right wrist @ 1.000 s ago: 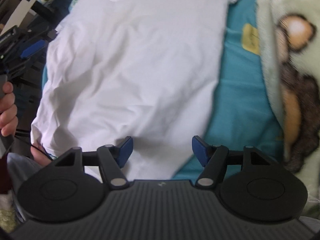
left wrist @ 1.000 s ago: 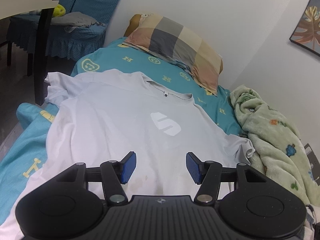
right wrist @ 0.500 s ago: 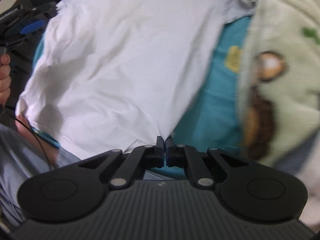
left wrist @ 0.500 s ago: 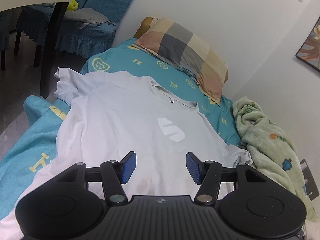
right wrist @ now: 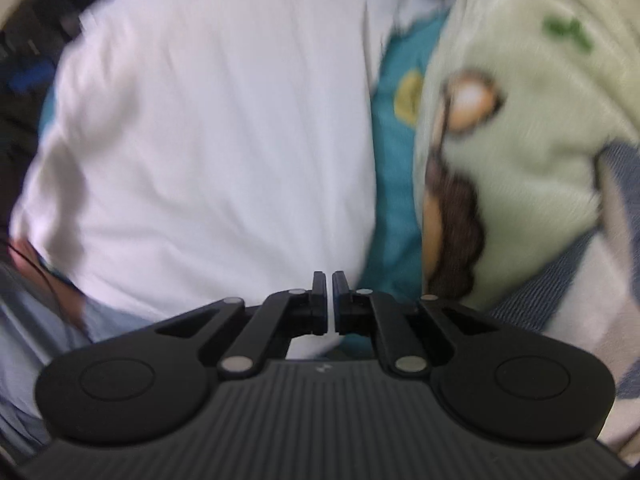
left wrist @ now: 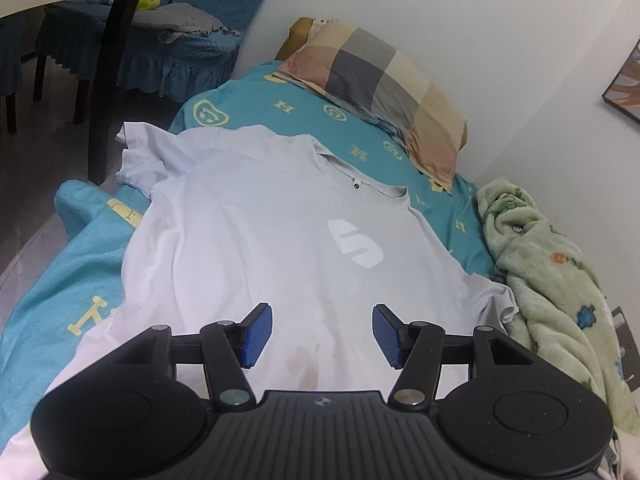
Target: Fold clothes
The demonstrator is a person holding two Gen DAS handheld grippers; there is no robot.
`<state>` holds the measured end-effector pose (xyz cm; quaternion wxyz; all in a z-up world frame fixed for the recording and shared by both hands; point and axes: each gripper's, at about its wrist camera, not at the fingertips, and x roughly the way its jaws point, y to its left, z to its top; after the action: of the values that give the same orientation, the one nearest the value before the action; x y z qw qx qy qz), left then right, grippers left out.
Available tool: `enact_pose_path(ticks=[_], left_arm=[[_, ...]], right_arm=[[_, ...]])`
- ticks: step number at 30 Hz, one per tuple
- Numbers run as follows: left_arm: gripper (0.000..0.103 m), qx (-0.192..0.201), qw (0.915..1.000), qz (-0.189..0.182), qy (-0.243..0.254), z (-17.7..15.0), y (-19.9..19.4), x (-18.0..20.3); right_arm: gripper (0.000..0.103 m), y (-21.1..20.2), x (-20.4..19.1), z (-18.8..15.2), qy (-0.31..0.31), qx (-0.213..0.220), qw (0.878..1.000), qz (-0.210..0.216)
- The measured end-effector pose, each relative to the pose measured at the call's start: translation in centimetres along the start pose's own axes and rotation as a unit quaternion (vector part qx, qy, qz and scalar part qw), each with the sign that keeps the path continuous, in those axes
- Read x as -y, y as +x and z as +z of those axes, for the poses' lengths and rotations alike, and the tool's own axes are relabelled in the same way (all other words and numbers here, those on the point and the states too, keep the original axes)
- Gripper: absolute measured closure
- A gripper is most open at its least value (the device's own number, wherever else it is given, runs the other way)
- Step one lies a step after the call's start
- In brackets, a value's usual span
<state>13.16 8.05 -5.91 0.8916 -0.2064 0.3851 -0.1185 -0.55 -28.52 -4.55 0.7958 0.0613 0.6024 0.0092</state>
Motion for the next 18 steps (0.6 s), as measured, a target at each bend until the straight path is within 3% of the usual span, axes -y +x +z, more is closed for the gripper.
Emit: enact_pose_path(ticks=[5,7,9,12,14,16,18], left_arm=[[0.041,0.005,0.9999,0.007,0.006,0.2,-0.3,0.1],[0.040,0.007,0.9999,0.009,0.004,0.2,-0.5,0.0],[0.039,0.009,0.9999,0.007,-0.009,0.3,-0.6,-0.5],[0.038,0.013,0.9991,0.000,-0.040,0.7,-0.8,-1.5],[0.037,0.021,0.9988,-0.003,-0.044,0.8,-0.7,-1.6],[0.034,0.027,0.9992,0.006,-0.029,0.8,-0.6,-1.1],[0.030,0.026,0.9995,0.012,-0.011,0.6,-0.4,-0.4]], right_arm=[[0.092,-2.5,-0.6,2.1,0.028,0.095,0.994,0.035],[0.077,-2.4,-1.6,3.1,0.036,0.131,0.990,0.043],[0.069,-1.8,-2.6,3.7,0.041,0.163,0.984,0.054],[0.069,-0.4,-4.6,4.6,0.053,0.205,0.974,0.078],[0.062,0.7,-5.6,5.2,0.067,0.230,0.967,0.093],[0.040,1.7,-6.1,5.9,0.066,0.252,0.960,0.101],[0.027,2.6,-6.6,6.6,0.065,0.273,0.953,0.109]])
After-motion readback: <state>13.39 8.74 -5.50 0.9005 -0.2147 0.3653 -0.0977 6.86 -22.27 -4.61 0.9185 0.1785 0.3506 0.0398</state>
